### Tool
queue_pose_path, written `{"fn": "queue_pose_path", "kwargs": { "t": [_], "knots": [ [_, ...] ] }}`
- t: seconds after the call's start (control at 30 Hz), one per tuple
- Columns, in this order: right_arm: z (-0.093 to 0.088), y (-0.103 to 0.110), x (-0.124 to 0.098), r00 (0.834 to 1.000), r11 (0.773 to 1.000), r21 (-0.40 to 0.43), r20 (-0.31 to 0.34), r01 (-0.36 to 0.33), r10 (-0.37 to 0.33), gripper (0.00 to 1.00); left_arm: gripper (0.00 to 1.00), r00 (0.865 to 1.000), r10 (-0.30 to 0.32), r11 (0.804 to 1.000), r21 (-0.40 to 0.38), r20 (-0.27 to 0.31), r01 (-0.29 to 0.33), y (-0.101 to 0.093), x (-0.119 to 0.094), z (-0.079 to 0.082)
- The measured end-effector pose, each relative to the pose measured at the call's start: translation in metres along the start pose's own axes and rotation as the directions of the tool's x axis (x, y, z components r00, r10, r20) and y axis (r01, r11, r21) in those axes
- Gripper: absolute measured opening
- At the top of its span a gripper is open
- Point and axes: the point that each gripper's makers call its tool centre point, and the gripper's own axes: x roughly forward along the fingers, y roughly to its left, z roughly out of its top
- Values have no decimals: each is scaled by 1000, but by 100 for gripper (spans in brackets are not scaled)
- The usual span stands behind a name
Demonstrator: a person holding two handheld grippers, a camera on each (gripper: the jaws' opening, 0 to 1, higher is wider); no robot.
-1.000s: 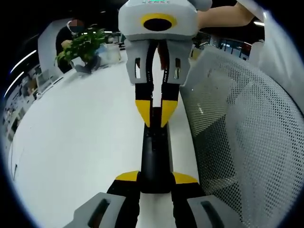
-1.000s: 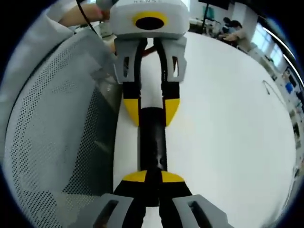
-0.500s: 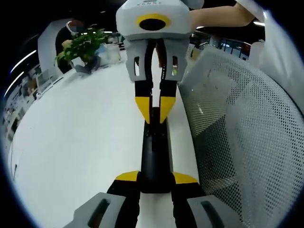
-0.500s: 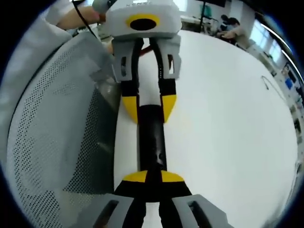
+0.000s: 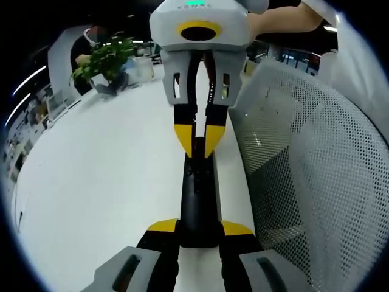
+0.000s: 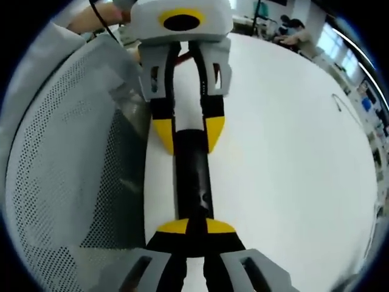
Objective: Press the specified remote control buttons in sequence, fully releasing each button before pressing the next.
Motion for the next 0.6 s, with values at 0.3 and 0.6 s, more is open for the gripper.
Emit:
{"fn": "queue_pose_path", "kwargs": {
  "t": [0.3, 0.6],
  "knots": [
    [0, 1, -3, 997, 998, 64, 71, -13, 9, 6, 24, 1000, -1, 1000, -15, 25, 2, 0, 0, 0],
    [-4, -1, -4, 999, 998, 56, 45, 6, -8, 2, 24, 1000, -12, 1000, -14, 27, 13, 0, 0, 0]
  ]
}}
